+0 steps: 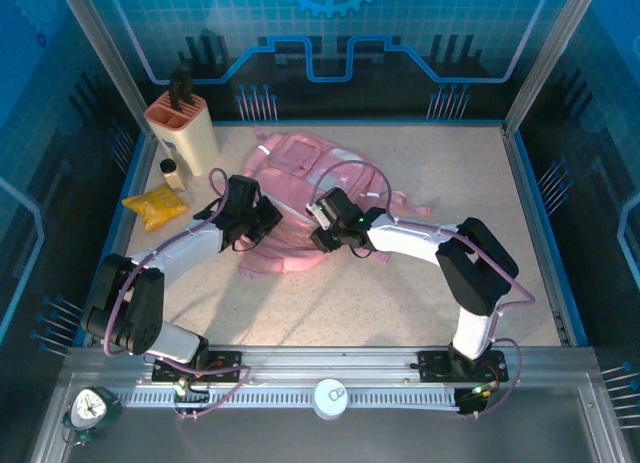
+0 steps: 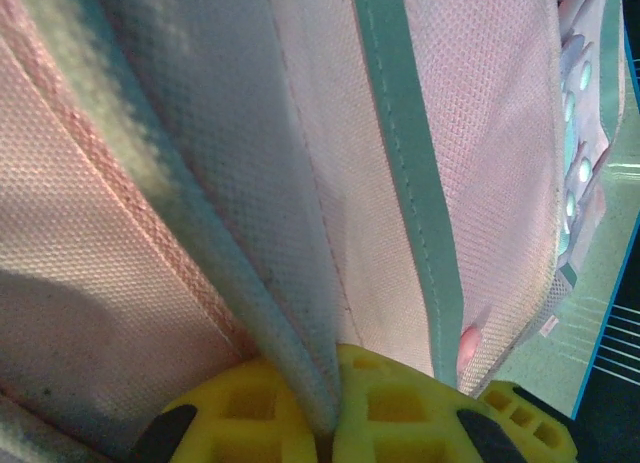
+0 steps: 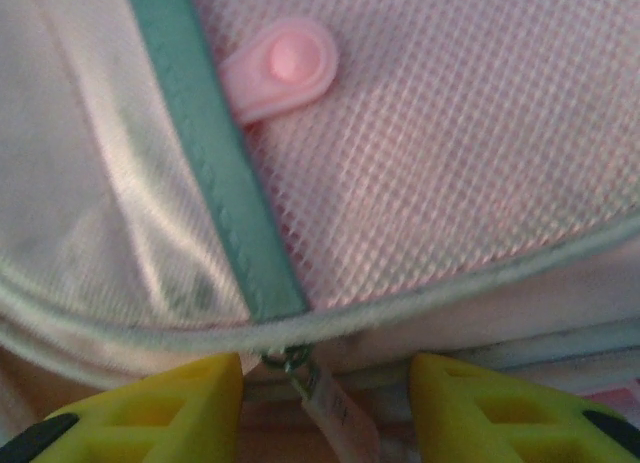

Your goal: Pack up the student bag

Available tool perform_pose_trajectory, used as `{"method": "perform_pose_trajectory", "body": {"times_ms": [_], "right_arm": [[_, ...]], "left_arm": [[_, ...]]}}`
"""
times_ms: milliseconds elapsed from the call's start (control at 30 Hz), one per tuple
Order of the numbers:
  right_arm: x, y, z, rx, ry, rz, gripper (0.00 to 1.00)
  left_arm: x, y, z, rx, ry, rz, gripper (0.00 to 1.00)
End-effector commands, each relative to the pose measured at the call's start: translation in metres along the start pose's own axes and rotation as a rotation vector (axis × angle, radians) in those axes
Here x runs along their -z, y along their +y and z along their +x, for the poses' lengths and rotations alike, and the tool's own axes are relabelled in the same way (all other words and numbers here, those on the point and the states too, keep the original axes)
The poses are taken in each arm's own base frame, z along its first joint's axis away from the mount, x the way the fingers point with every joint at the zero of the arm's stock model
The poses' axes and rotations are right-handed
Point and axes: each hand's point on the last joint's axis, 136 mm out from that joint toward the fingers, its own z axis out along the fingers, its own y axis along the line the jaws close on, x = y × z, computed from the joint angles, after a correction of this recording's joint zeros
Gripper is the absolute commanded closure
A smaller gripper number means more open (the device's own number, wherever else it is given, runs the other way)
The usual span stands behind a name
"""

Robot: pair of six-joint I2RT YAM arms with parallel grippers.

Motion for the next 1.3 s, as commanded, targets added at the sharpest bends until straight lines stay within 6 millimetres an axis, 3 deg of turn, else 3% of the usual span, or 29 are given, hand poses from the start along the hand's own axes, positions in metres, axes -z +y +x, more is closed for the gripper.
{"method": "perform_pose_trajectory", "body": {"times_ms": [0, 133, 267, 367, 467, 533, 700, 833, 1033, 1100, 1267], "right_arm": [[0.006, -0.038, -0.024, -0.131, -0.071, 0.034, 0.53], [0.017, -0.062, -0.028, -0.232, -0.097, 0.04, 0.53], [0.04, -0.051, -0.029, -0.161, -0.118, 0.001, 0.5], [0.068, -0.068, -0.021, -0.217, -0.148, 0.058, 0.32], [0.096, -0.118, 0.001, -0.365, -0.161, 0.218, 0.0], [0.115, -0.164, 0.027, -0.51, -0.165, 0.381, 0.0], [0.151, -0.253, 0.083, -0.672, -0.217, 0.735, 0.0], [0.148, -0.287, 0.107, -0.659, -0.284, 0.82, 0.0], [0.109, -0.29, 0.105, -0.493, -0.403, 0.721, 0.0], [0.096, -0.276, 0.094, -0.423, -0.45, 0.602, 0.0], [0.092, -0.252, 0.088, -0.326, -0.522, 0.489, 0.0]], "left_arm": [[0.017, -0.031, -0.007, -0.035, -0.01, 0.088, 1.0], [0.016, -0.027, -0.007, -0.04, -0.012, 0.073, 1.0], [0.021, -0.034, -0.007, -0.066, -0.01, 0.09, 0.97], [0.031, -0.035, -0.005, -0.139, -0.019, 0.109, 0.49], [0.051, -0.014, -0.015, -0.22, -0.077, -0.003, 0.2], [0.074, 0.007, -0.039, -0.276, -0.198, -0.12, 0.01], [0.132, 0.066, -0.109, -0.384, -0.551, -0.433, 0.01], [0.138, 0.091, -0.139, -0.514, -0.73, -0.531, 0.01], [0.093, 0.089, -0.146, -0.664, -0.79, -0.322, 0.01], [0.081, 0.081, -0.141, -0.732, -0.811, -0.23, 0.01], [0.053, 0.08, -0.129, -0.793, -0.783, -0.081, 0.01]]}}
